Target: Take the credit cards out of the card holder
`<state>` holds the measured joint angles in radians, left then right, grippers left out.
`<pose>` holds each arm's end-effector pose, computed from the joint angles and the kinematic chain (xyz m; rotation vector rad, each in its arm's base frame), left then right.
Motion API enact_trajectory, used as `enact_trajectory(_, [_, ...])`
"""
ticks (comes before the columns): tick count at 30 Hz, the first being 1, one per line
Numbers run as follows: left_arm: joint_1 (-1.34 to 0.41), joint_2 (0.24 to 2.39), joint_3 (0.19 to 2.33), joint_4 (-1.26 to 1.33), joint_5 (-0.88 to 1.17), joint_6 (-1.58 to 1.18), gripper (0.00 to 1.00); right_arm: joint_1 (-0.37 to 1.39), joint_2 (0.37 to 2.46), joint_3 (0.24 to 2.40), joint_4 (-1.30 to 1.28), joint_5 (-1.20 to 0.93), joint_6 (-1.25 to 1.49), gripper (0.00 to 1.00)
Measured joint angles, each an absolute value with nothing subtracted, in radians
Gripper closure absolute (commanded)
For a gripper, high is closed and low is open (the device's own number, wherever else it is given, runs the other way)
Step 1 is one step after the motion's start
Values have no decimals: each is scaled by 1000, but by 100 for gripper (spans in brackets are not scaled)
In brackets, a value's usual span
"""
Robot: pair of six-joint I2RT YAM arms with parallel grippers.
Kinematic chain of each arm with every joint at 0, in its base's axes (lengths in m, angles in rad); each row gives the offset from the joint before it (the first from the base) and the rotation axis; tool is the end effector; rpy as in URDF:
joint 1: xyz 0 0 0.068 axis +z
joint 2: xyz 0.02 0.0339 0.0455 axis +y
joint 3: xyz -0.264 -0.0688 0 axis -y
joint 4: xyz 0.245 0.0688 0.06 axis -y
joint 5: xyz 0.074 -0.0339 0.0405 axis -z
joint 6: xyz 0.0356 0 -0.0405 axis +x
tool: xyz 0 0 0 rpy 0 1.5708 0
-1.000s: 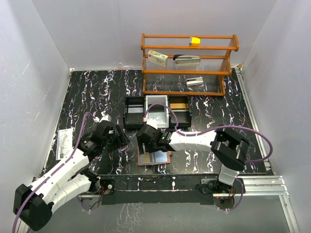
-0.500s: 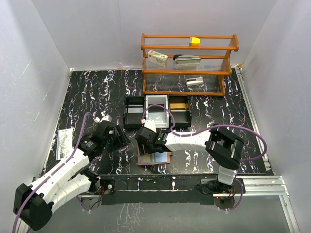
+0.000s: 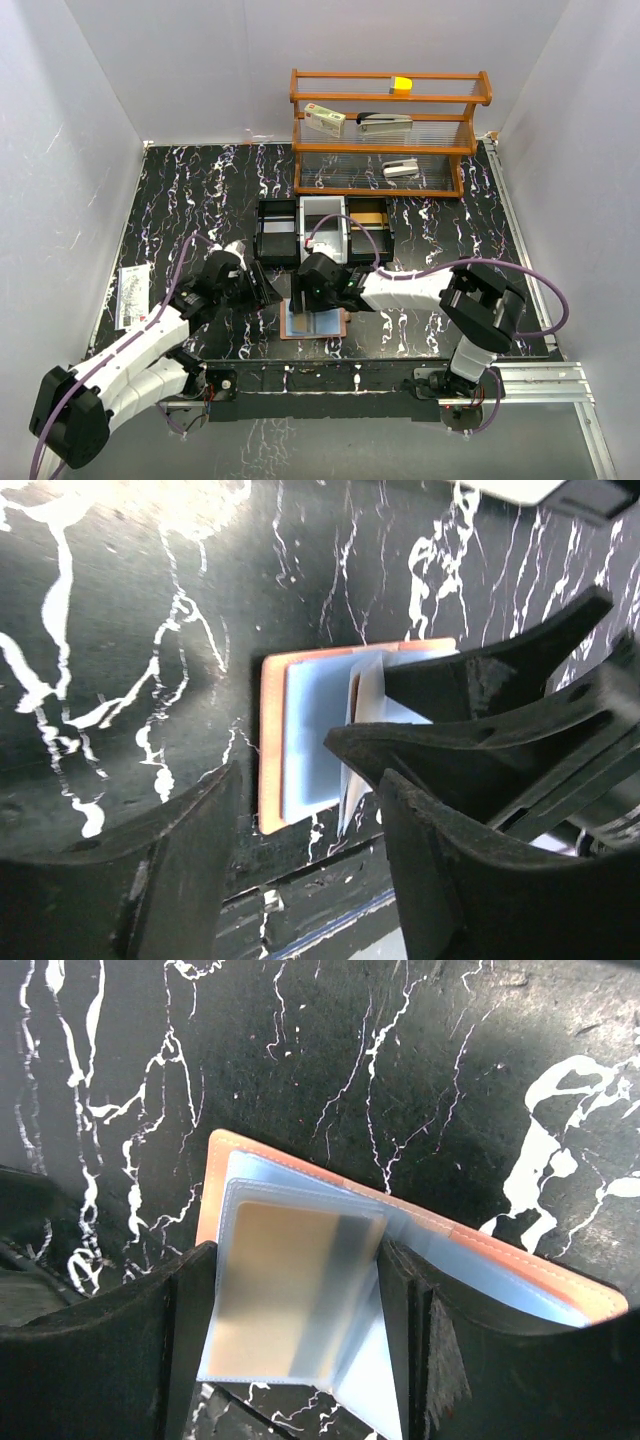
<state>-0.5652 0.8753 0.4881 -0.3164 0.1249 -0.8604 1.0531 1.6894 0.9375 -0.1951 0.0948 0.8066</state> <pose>0.1528 -0.1021 0.2085 -0.2876 2.4121 -0.8500 0.1688 0.2895 0.1633 -0.2834 2.6151 0.6051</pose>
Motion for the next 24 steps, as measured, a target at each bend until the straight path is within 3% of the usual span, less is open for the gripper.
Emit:
enact_trajectory(10, [-565,978,415,-176,329,-823,52,993,1656,840,-39,-46,874,40])
enact_trajectory(24, [-570,1026,379,-97,420,-785,61,988,1658,835,-25,-78,892,40])
